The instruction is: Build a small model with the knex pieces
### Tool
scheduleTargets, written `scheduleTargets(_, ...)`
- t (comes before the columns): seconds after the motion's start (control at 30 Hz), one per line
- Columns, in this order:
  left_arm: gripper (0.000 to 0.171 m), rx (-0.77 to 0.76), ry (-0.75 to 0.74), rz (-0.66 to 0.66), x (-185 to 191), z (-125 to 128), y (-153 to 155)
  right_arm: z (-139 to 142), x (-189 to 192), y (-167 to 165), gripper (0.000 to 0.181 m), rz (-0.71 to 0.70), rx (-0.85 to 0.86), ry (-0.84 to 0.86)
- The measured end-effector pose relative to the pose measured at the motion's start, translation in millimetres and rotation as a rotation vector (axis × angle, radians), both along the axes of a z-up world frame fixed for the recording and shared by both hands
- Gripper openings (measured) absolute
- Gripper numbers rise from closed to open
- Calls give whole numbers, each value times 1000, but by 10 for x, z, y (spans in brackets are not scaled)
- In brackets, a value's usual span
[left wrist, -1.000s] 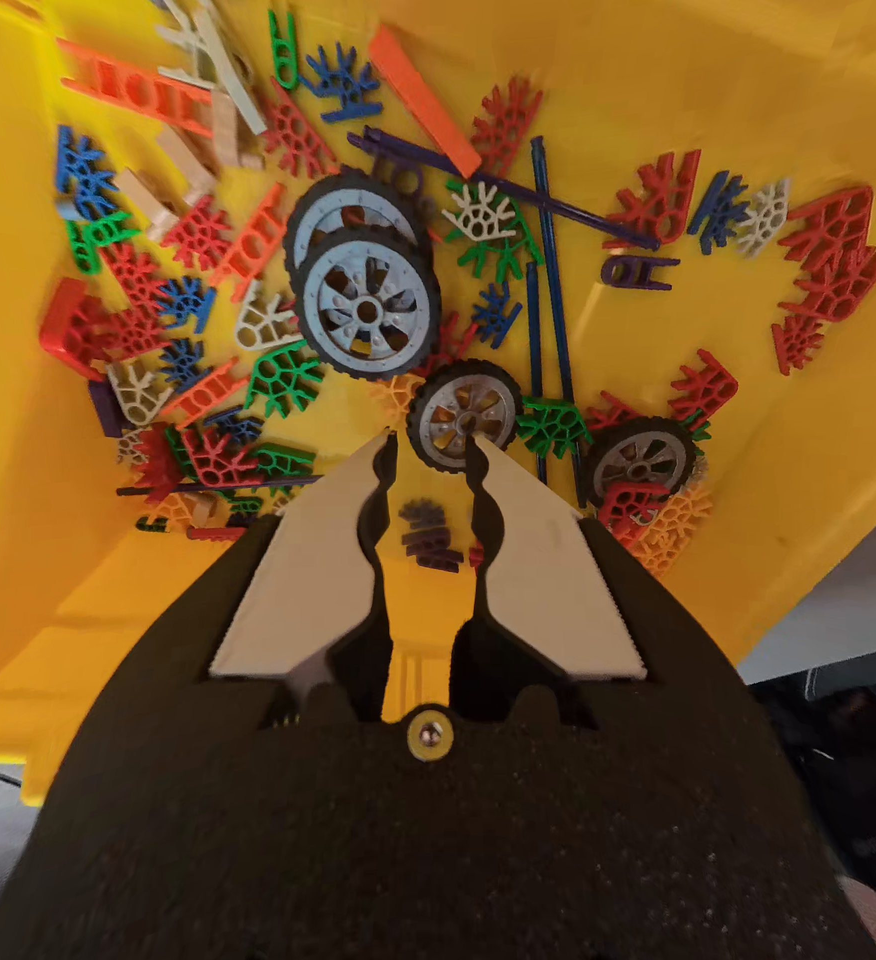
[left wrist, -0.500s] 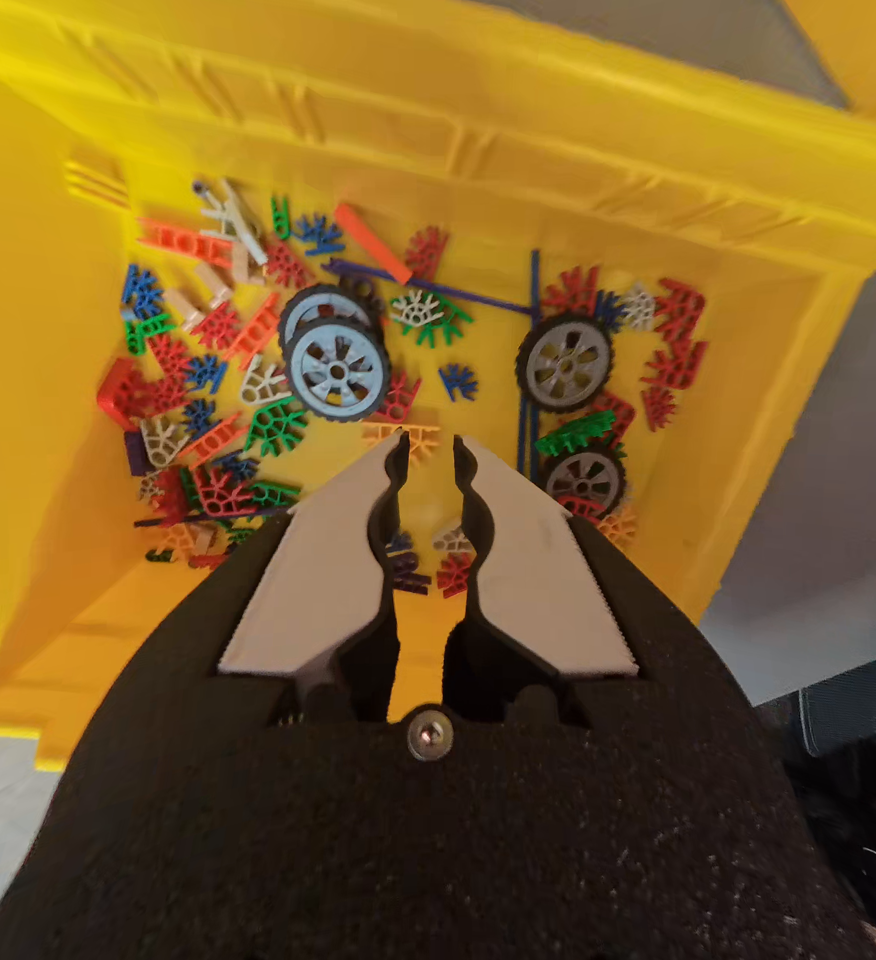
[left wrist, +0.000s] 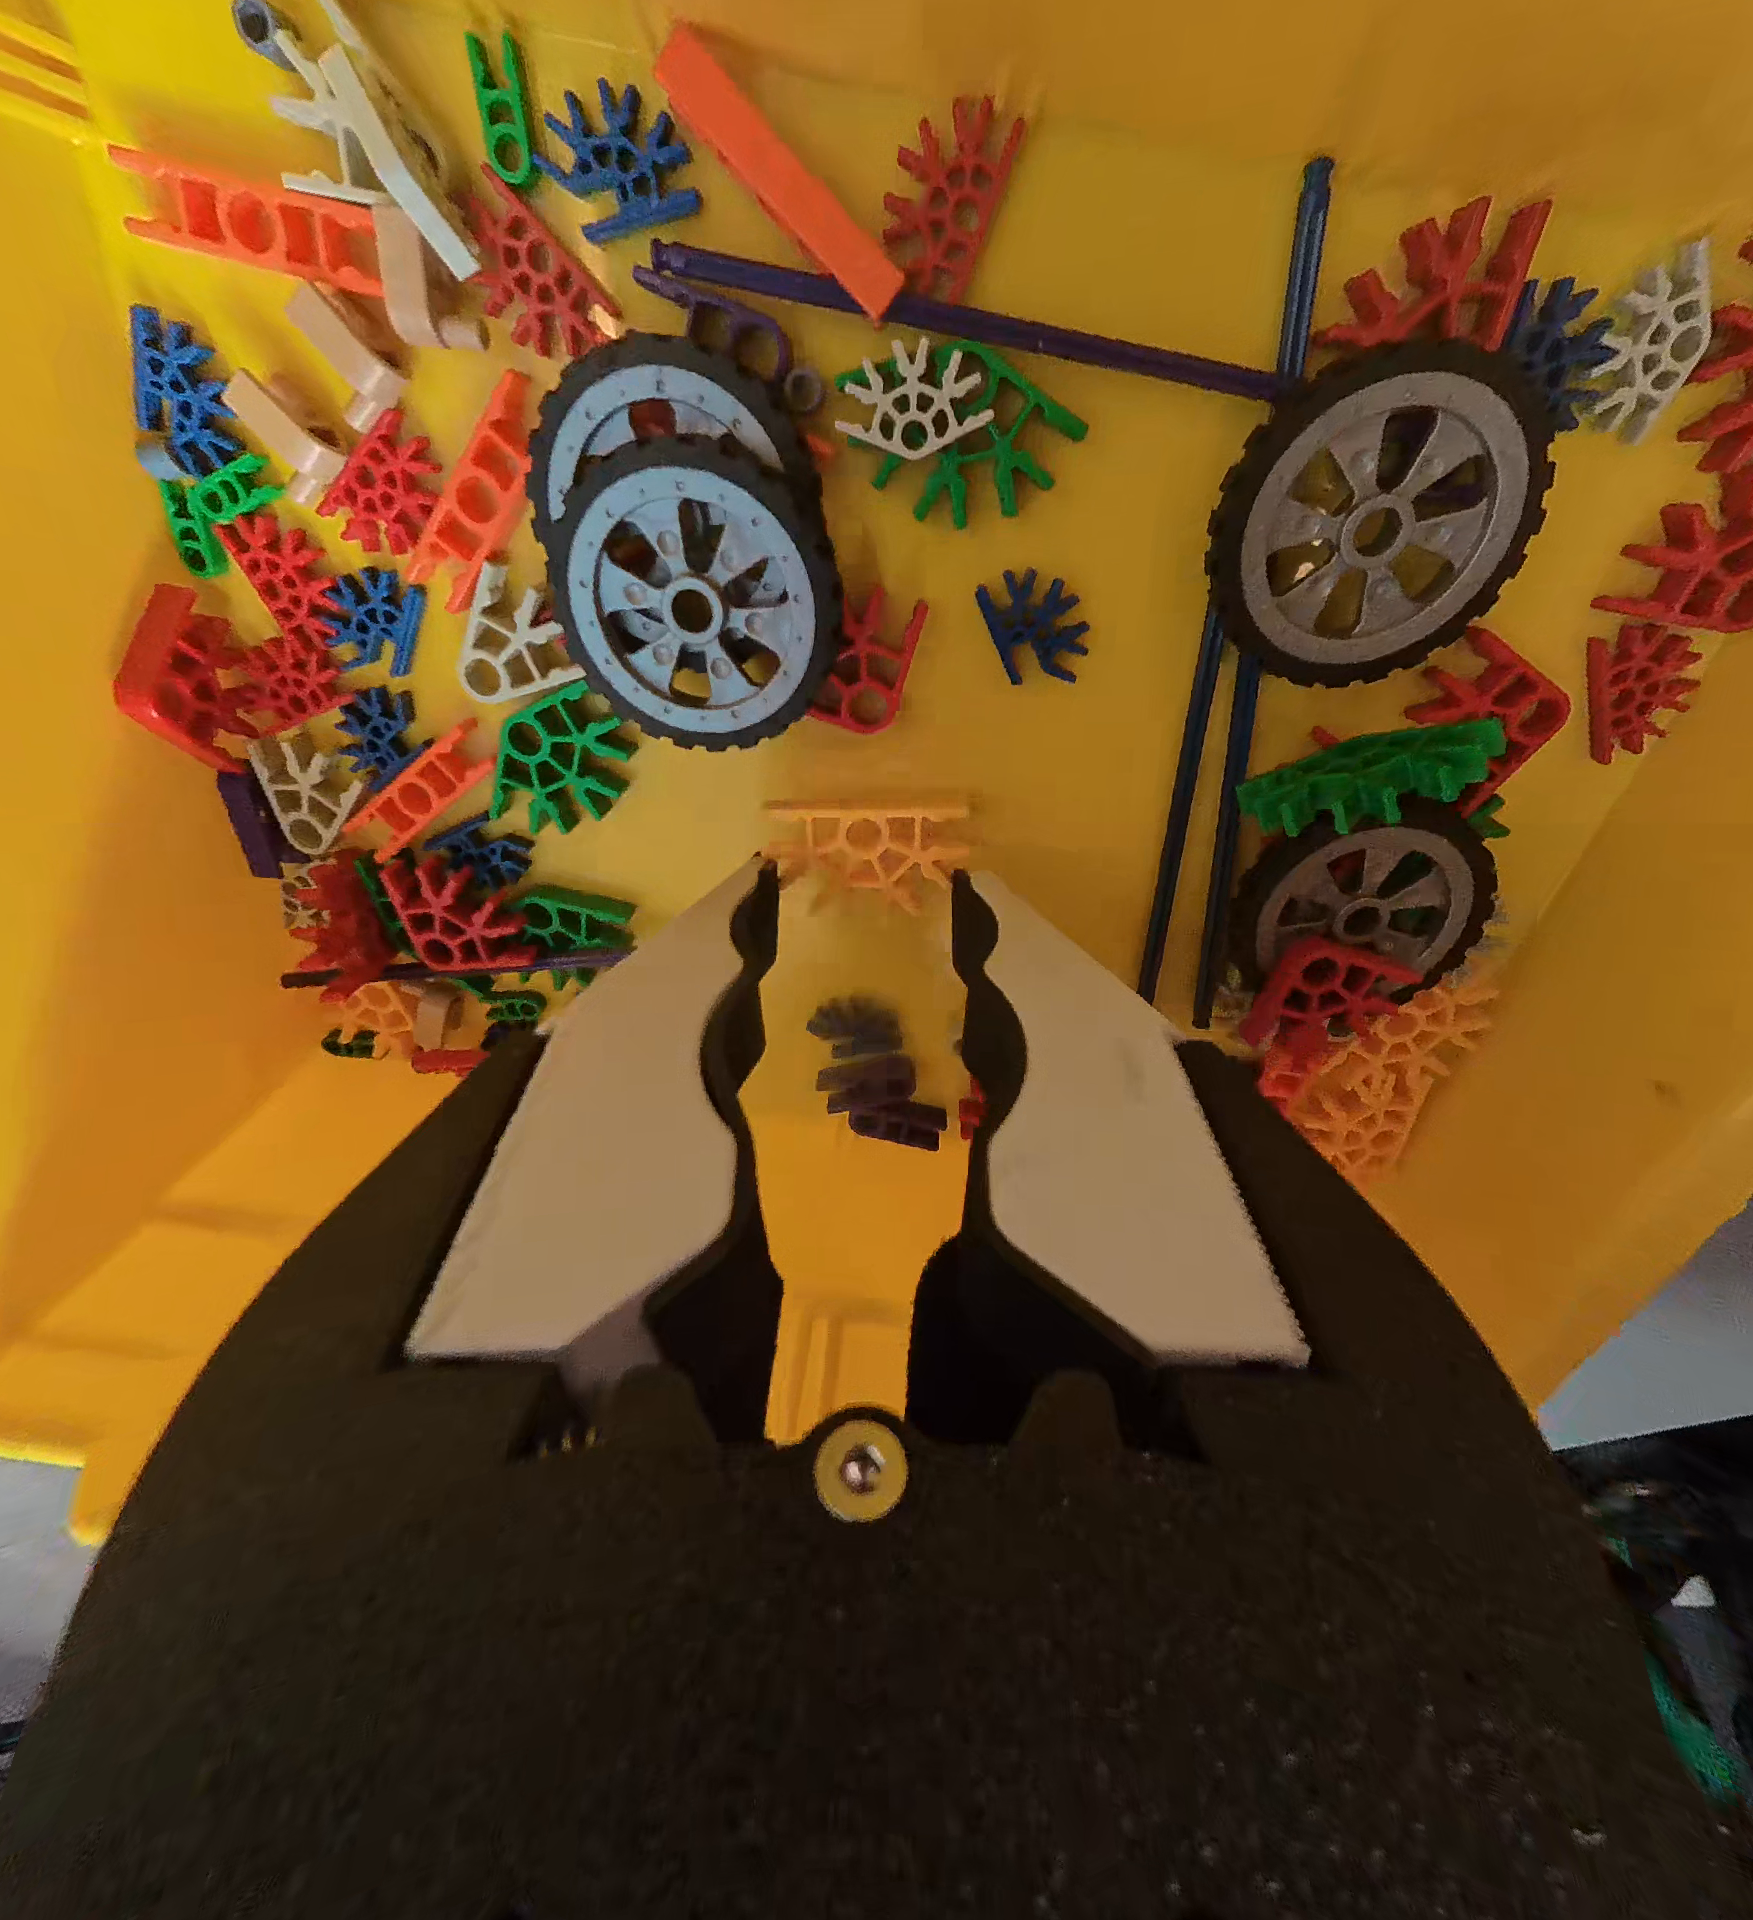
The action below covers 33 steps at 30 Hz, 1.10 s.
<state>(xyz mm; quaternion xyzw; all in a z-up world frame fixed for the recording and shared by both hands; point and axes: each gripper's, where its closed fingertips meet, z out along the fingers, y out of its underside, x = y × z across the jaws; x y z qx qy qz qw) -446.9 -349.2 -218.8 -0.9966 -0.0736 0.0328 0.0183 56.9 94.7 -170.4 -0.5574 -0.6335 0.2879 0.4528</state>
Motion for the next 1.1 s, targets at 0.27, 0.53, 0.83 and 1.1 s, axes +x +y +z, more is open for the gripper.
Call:
scheduleTargets(0.27, 33, 361, 366, 0, 68, 1423, 398, 27, 1, -4, 19, 6, -4, 9)
scheduleTargets(0.53, 33, 546, 130, -446, 2275, 1080, 1675, 225, 50, -14, 49, -1, -68, 68)
scheduleTargets(0.83, 34, 597, -218, -766, 4388, 244, 2265, 194, 52, -293, 72, 137, -101, 22)
scheduleTargets(1.1, 34, 508, -231, -855, 4755, -67, 2345, 221, 57, -388, 70, 170, -61, 15)
